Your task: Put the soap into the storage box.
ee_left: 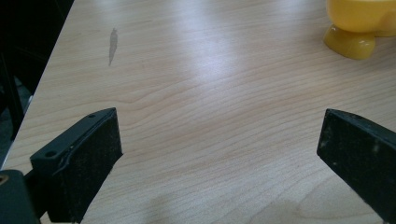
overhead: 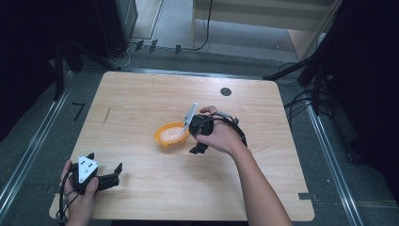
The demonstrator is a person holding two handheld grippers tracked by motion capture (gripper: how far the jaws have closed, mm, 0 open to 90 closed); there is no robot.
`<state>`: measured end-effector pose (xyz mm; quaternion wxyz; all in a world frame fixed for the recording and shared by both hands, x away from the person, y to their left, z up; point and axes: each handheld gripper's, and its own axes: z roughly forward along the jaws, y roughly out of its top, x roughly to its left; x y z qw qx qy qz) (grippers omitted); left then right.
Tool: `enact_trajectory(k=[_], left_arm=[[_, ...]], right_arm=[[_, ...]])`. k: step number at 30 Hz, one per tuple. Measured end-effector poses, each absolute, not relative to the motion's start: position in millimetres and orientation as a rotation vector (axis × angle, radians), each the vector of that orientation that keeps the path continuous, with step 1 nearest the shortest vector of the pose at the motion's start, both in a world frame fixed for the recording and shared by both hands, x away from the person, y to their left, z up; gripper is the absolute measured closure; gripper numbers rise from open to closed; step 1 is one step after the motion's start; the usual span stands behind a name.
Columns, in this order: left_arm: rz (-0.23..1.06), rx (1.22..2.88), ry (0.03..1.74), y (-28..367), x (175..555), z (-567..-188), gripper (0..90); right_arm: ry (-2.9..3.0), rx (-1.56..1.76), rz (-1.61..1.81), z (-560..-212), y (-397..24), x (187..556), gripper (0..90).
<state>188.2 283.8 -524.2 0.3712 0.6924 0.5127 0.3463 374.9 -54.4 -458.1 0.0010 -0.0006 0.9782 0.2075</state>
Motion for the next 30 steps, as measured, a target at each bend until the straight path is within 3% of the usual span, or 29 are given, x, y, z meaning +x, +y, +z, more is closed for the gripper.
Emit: enact_trajectory(k=[30], left_arm=[[0.892, 1.773, 1.318, 283.3, 188.2, -524.3, 0.2]], right_arm=[[2.996, 0.328, 0.771, -486.4, -113.3, 341.9, 3.6]])
